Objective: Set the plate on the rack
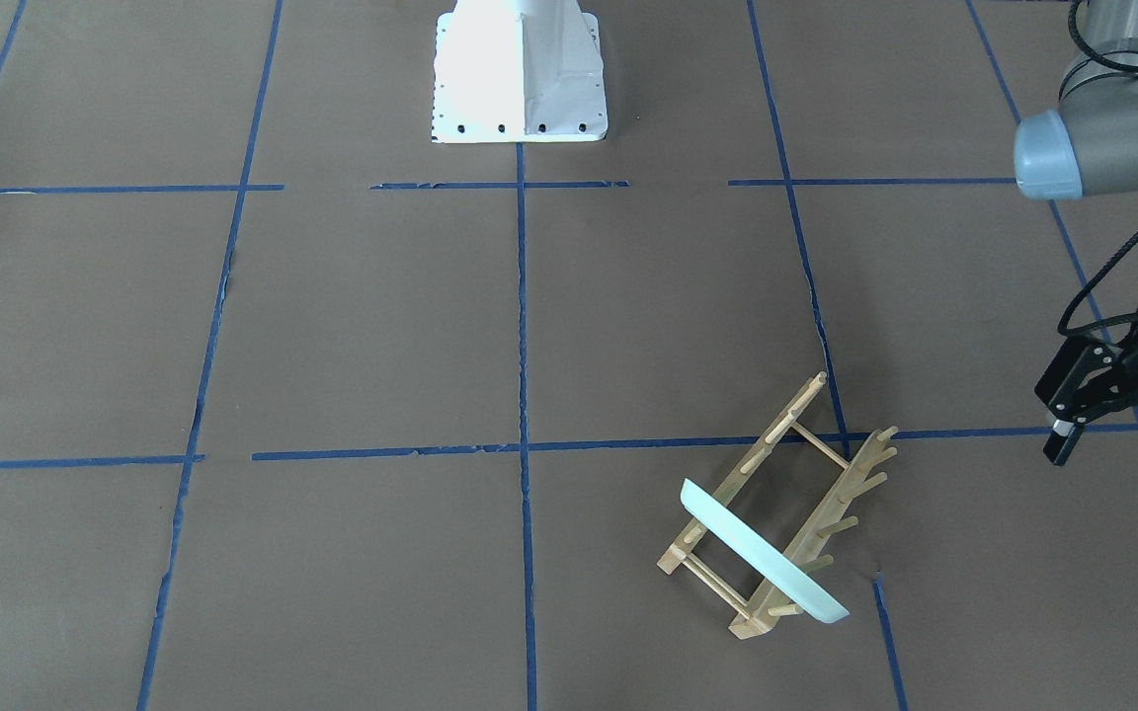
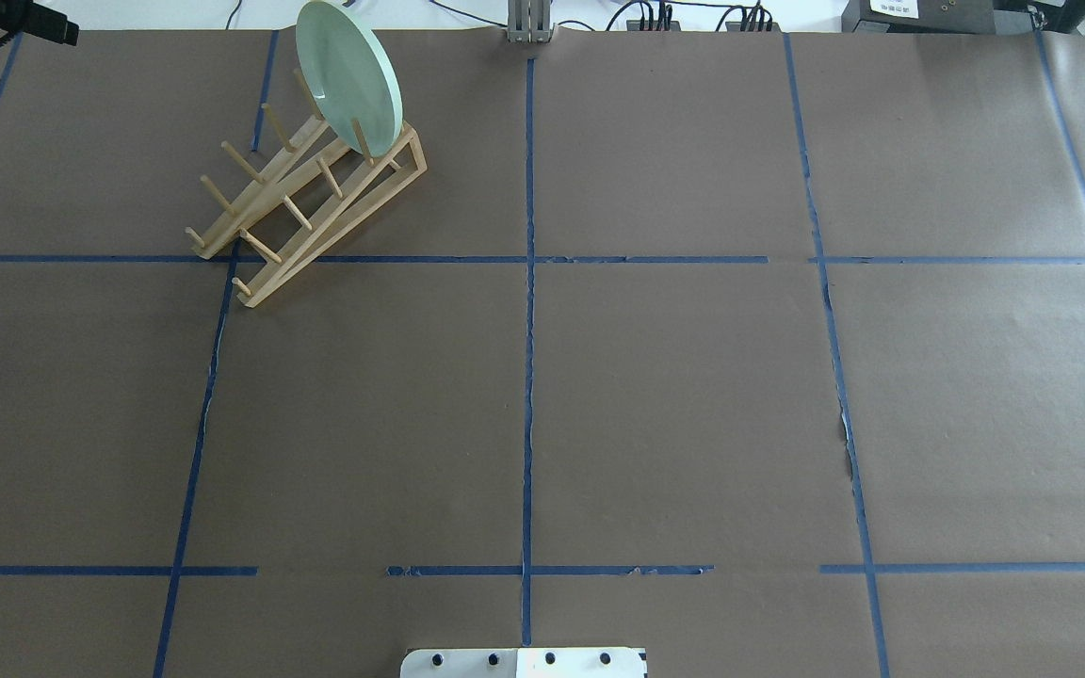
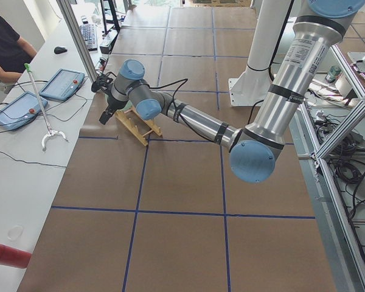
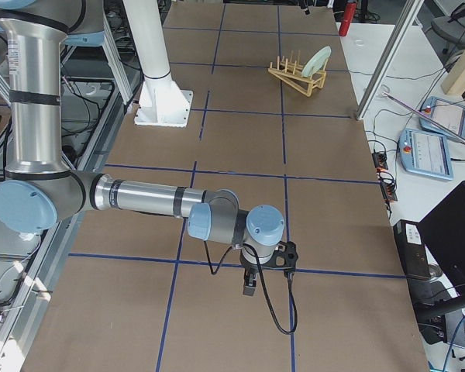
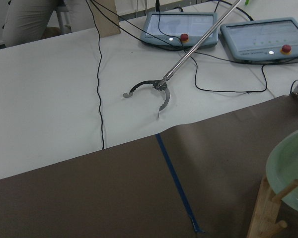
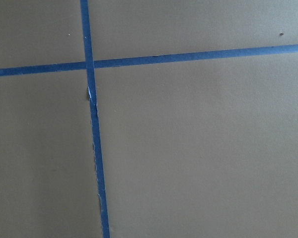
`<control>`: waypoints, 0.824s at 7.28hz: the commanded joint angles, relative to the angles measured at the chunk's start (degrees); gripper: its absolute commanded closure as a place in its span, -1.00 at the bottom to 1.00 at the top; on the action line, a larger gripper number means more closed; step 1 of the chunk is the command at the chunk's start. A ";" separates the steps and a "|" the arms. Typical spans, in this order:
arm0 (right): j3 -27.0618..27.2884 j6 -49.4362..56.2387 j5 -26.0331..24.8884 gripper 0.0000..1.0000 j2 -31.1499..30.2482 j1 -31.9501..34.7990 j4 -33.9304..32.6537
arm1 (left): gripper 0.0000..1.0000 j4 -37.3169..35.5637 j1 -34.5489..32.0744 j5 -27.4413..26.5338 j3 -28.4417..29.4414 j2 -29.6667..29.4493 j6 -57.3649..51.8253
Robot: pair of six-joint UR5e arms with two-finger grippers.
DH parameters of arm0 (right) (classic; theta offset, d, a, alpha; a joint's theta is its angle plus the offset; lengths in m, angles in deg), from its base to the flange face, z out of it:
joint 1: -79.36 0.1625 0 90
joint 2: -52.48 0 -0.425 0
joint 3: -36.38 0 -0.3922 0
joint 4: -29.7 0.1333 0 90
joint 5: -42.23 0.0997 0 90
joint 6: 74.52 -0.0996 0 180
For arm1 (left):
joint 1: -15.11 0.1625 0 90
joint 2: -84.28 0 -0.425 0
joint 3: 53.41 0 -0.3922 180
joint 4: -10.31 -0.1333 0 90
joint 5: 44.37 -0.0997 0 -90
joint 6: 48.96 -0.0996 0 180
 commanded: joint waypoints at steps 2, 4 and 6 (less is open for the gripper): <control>0.02 0.00 0.00 -1.00 0.00 0.00 0.00 | -1.00 -8.07 -5.50 13.07 0.24 6.61 -2.93; 0.02 0.00 0.00 -1.00 0.00 0.00 0.00 | -1.00 -8.43 -8.96 16.20 0.33 13.11 -3.02; -0.06 0.00 0.00 -1.00 0.00 0.00 0.00 | -1.00 -9.74 -11.75 16.29 0.07 21.01 -13.91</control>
